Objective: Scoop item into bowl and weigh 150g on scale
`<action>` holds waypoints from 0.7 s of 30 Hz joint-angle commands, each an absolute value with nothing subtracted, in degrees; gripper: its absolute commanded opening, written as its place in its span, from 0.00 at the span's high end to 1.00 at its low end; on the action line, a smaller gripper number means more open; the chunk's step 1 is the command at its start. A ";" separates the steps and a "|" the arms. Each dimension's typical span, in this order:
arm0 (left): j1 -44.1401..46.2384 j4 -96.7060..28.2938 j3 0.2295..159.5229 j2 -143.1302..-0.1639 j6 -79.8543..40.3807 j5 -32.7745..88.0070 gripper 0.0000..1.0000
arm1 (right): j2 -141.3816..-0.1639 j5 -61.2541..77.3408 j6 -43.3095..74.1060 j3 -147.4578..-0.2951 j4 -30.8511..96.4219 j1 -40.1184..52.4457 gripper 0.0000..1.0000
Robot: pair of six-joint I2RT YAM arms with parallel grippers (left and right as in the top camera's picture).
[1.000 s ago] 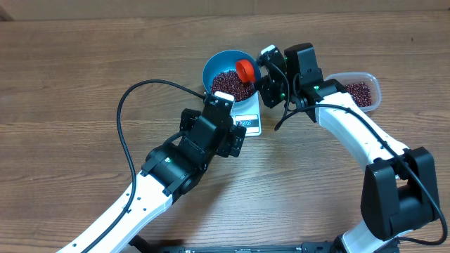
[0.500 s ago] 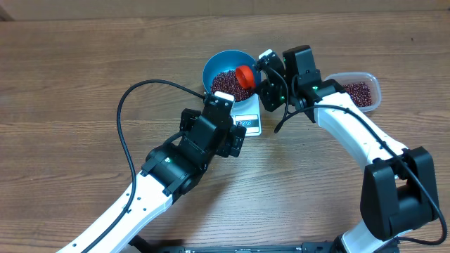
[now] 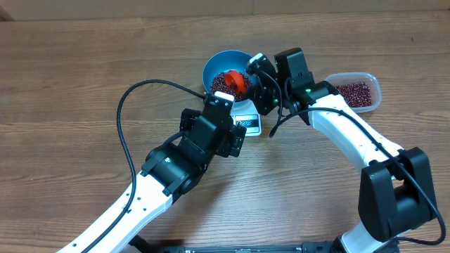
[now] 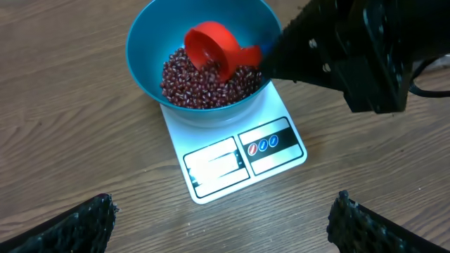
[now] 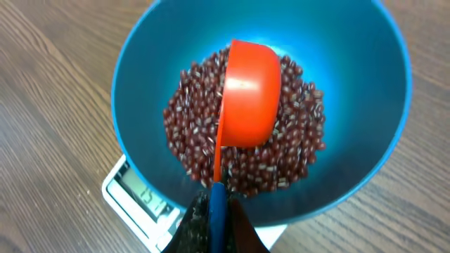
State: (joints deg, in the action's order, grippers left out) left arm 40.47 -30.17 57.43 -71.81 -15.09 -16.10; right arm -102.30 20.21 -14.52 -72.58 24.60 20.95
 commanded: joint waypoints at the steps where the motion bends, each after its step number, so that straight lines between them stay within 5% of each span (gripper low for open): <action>1: 40.51 -30.04 57.04 -72.38 -15.88 -16.91 0.00 | -102.24 23.68 -10.66 -73.30 23.31 20.12 0.96; 21: 40.51 -30.04 57.04 -72.38 -15.88 -16.91 0.00 | -97.32 25.98 -5.78 -74.00 23.24 18.81 0.96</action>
